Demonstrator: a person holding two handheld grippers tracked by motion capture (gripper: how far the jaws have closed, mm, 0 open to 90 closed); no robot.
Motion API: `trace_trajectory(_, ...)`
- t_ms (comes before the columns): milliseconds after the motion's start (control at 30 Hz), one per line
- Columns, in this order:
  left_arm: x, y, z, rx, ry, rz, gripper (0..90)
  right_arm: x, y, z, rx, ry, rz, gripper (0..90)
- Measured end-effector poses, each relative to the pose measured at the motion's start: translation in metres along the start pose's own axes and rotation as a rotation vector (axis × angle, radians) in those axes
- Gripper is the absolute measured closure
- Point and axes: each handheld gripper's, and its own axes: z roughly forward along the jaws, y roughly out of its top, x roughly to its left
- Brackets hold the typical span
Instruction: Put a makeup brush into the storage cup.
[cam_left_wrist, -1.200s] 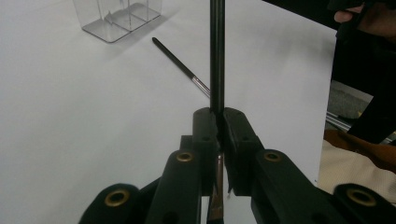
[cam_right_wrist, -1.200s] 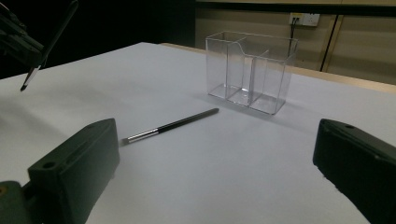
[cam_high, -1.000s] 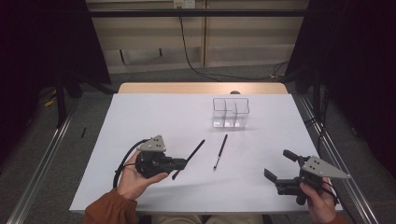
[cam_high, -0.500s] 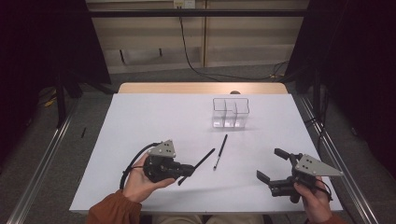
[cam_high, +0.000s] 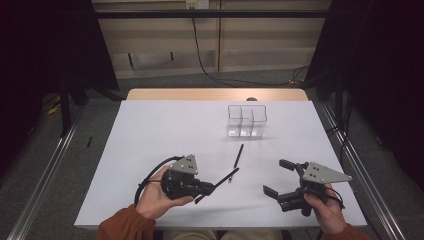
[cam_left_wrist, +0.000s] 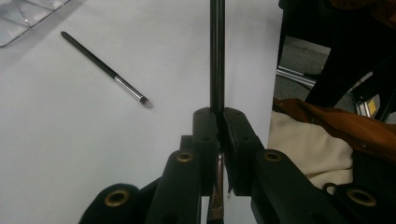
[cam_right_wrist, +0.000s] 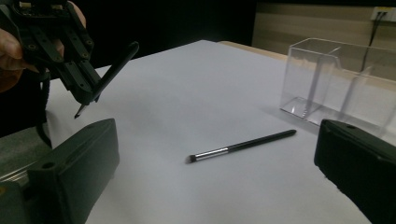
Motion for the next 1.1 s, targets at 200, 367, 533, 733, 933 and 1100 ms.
trace_trajectory(200, 0.0, 0.0, 0.004, 0.031, -0.011, 0.004, 84.1, 0.008, 0.003, 0.012, 0.023, 0.056, 0.006, 0.0)
trace_trajectory(367, 0.001, 0.002, 0.006, 0.055, -0.019, 0.009, 84.1, 0.013, 0.006, 0.024, 0.058, 0.08, 0.006, 0.5)
trace_trajectory(533, 0.002, 0.006, 0.007, 0.091, -0.022, 0.018, 84.1, 0.013, 0.01, 0.031, 0.086, 0.099, -0.011, 1.4)
trace_trajectory(733, 0.001, 0.01, 0.007, 0.133, -0.02, 0.04, 84.1, 0.012, 0.018, 0.034, 0.152, 0.138, -0.01, 1.4)
trace_trajectory(933, 0.0, 0.016, 0.008, 0.189, -0.026, 0.068, 84.1, 0.01, 0.022, 0.039, 0.222, 0.16, -0.049, 1.4)
trace_trajectory(1100, 0.002, 0.02, 0.01, 0.225, -0.036, 0.082, 84.1, 0.012, 0.026, 0.045, 0.303, 0.174, -0.09, 1.1)
